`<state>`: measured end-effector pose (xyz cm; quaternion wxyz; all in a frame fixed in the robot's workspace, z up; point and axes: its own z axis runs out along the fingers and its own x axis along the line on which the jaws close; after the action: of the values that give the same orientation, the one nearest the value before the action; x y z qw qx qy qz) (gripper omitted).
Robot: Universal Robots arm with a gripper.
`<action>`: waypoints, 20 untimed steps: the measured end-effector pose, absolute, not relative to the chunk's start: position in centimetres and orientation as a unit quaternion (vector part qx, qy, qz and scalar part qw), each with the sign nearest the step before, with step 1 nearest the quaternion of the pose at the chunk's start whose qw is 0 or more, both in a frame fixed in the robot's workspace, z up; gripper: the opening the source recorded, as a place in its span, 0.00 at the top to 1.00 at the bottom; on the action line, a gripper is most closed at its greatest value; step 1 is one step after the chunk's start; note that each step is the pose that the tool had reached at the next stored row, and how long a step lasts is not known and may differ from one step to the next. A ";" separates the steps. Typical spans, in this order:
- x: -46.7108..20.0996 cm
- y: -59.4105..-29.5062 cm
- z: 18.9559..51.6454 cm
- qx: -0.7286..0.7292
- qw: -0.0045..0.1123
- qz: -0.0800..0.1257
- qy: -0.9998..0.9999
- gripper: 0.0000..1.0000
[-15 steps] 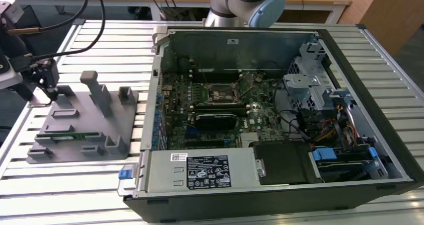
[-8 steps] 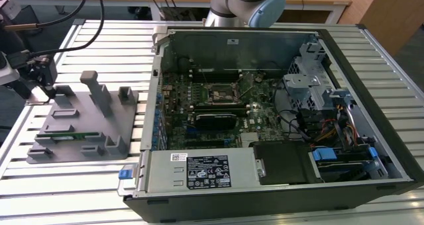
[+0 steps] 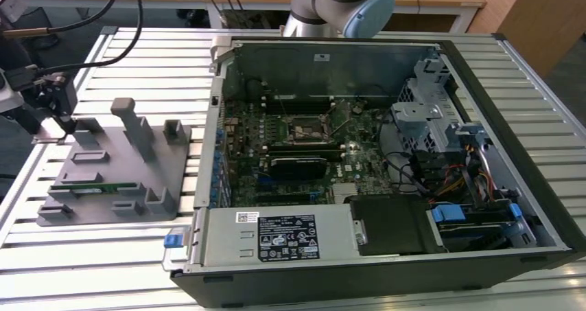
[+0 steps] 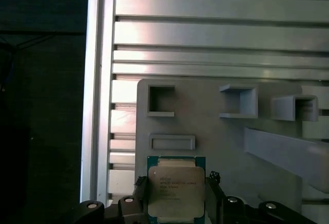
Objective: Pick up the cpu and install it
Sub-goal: 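Pick up the cpu and move it towards the insertion slot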
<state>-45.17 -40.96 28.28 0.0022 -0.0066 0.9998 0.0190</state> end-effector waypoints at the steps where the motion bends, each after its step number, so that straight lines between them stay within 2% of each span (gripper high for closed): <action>1: -45.2 -41.0 28.4 -0.007 0.002 0.019 1.000 0.47; 20: -45.2 -41.0 31.0 -0.007 0.002 0.019 1.000 0.47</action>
<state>-45.16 -40.96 30.95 0.0022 -0.0066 0.9998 0.0190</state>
